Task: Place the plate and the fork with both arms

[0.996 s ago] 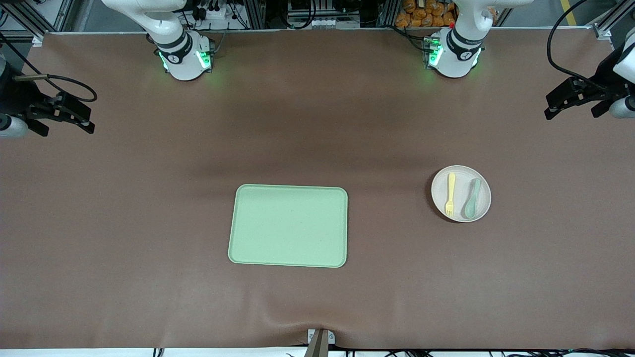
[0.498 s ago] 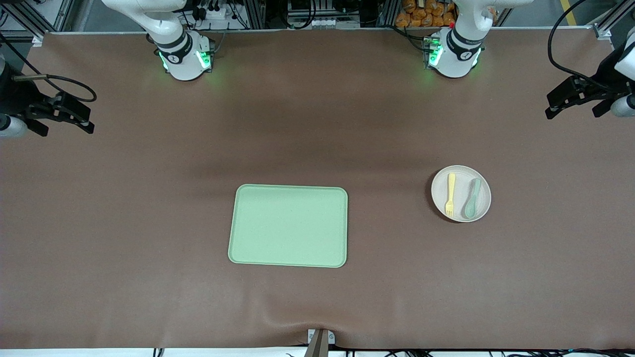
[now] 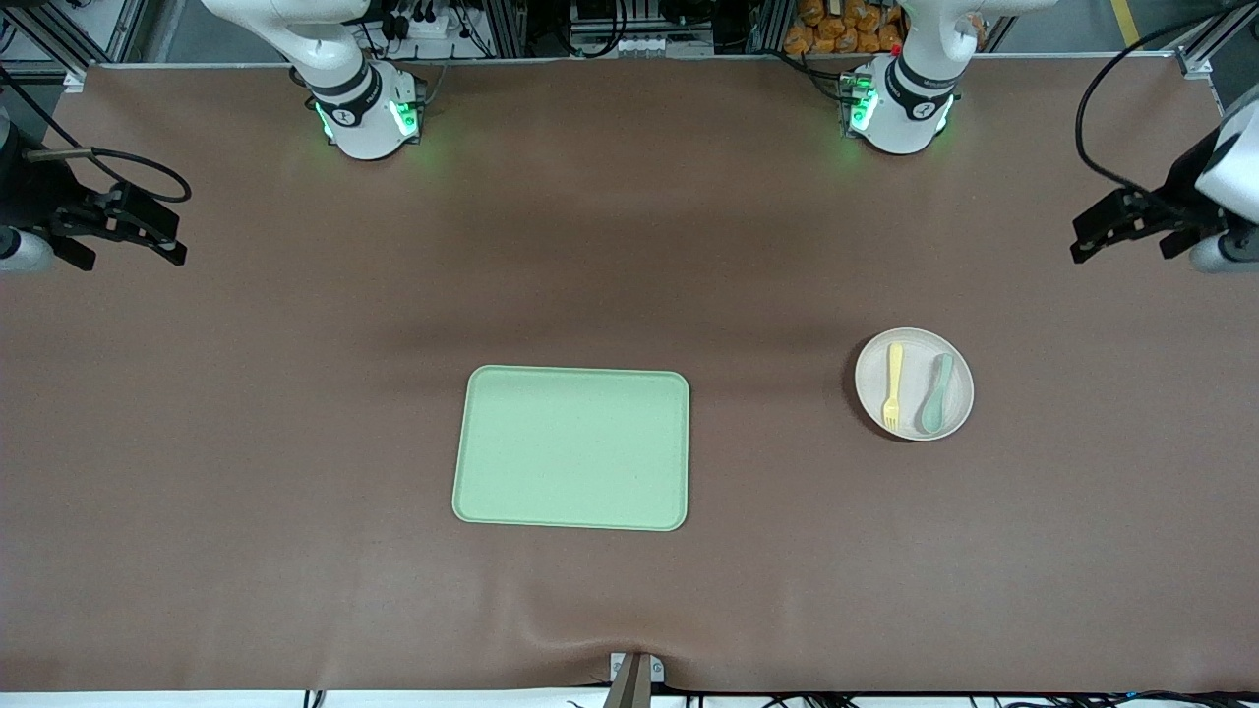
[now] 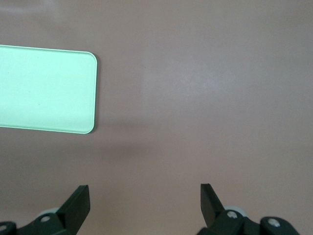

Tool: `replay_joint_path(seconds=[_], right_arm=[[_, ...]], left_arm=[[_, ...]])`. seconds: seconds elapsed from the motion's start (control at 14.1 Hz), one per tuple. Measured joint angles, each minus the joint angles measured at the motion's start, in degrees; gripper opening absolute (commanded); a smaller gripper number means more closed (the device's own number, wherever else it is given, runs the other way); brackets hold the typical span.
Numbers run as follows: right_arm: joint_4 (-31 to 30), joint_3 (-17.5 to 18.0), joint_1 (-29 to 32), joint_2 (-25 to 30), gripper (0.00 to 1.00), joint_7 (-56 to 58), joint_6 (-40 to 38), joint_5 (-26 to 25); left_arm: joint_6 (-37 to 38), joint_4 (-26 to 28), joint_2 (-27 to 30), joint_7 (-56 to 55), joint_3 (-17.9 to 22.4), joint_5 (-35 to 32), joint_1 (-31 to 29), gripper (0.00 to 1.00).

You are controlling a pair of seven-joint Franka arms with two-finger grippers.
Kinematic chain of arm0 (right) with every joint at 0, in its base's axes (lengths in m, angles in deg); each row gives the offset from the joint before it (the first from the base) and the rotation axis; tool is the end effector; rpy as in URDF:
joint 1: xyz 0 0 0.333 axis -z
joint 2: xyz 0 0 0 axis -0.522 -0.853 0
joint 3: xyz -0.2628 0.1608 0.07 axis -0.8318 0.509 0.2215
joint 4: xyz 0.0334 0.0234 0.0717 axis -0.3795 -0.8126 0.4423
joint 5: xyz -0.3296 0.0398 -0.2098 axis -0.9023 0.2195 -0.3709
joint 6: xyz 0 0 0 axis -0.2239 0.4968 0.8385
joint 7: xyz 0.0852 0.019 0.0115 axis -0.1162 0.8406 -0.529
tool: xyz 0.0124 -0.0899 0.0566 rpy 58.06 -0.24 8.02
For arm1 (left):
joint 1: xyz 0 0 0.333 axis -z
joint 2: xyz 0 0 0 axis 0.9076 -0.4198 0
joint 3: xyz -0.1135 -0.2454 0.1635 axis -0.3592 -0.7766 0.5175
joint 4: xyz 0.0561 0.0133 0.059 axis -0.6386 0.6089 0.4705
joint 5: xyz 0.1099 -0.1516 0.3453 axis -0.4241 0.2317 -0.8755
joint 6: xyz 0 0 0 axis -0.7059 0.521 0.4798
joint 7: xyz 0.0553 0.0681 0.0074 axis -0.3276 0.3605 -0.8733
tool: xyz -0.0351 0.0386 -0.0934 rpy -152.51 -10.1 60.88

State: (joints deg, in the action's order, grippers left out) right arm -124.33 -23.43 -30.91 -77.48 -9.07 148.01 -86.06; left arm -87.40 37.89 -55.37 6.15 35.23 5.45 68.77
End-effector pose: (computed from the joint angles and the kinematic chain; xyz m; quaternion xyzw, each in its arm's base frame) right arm 0.5504 0.0305 0.6533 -0.9997 -0.0222 -0.0101 0.0088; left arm 0.5432 -0.0142 0.5919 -0.9995 -0.0281 -0.0086 0.0065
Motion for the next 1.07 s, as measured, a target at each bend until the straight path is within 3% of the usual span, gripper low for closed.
replay_joint_path(seconds=[0.43, 0.57, 0.64, 1.07], right_arm=[[0.03, -0.24, 0.01, -0.04, 1.0, 0.0, 0.0, 0.09], [0.04, -0.28, 0.02, -0.06, 1.0, 0.0, 0.0, 0.12], [0.04, -0.31, 0.02, -0.07, 1.0, 0.0, 0.0, 0.13], [0.07, -0.51, 0.02, -0.08, 1.0, 0.01, 0.0, 0.32]], left_arm=[[-26.04, 21.36, -2.25, 1.63, 0.19, 0.0, -4.37, 1.0], [-32.5, 26.23, -4.65, 1.63, 0.18, 0.01, -4.68, 1.0], [-35.1, 27.57, -6.25, 1.63, 0.18, 0.01, -5.03, 1.0], [-46.4, 28.68, -16.48, 1.63, 0.1, 3.04, -5.98, 0.76]])
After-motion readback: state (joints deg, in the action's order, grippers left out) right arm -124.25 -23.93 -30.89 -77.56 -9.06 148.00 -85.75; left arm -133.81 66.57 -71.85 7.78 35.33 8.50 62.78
